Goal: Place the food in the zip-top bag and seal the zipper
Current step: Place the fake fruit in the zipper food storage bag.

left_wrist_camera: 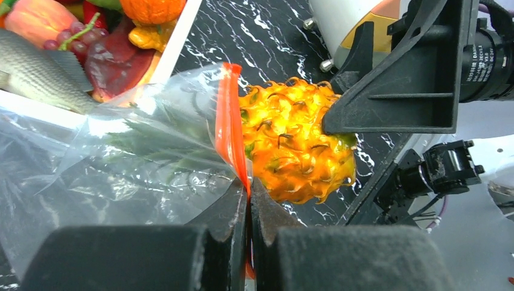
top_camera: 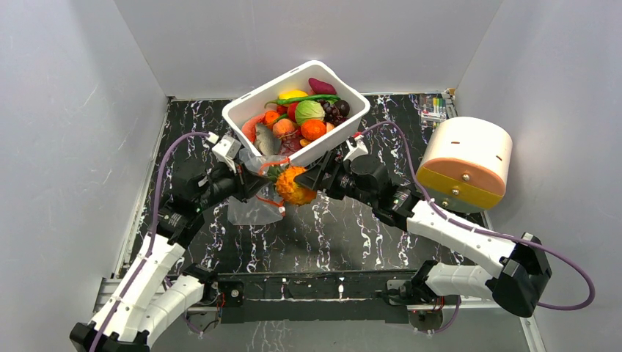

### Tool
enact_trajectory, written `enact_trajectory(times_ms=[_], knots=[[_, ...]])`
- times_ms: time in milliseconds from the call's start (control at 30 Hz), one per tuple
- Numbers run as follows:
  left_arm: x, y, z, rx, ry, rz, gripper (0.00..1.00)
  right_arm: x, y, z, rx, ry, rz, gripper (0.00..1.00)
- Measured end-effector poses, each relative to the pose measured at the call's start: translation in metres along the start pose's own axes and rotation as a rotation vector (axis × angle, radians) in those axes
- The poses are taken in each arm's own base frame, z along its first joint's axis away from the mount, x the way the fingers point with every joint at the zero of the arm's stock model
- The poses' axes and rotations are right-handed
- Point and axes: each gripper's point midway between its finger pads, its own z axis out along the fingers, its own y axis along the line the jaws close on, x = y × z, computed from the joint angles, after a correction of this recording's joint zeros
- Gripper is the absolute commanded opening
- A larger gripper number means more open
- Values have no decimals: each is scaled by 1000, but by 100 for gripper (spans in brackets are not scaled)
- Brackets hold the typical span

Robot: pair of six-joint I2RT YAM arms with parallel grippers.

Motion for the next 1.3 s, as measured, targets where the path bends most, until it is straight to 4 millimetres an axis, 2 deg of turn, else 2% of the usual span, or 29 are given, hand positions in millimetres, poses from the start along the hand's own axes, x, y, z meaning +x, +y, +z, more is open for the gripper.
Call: enact_trajectory(times_ms=[133,400,567,933,1167,1300], knots=[[3,-4,6,35,23,-34,0,-3,5,3,-18,-13,17,18],[4,-9,6,62,26,-38,0,-8,20,16,-87,-36,73,17],[-4,-12,7,78,0,-30,0,-13,25,19,-100,-61,108,18],[1,-15,7,95,18,-52,0,-6,16,15,-142,-91,160,20],[-12,-38,3,192,-19,-152,0,-1,14,15,-126,-81,155,25],[-18,-46,2,230,-37,-196,0,1,11,15,-81,-68,133,21]])
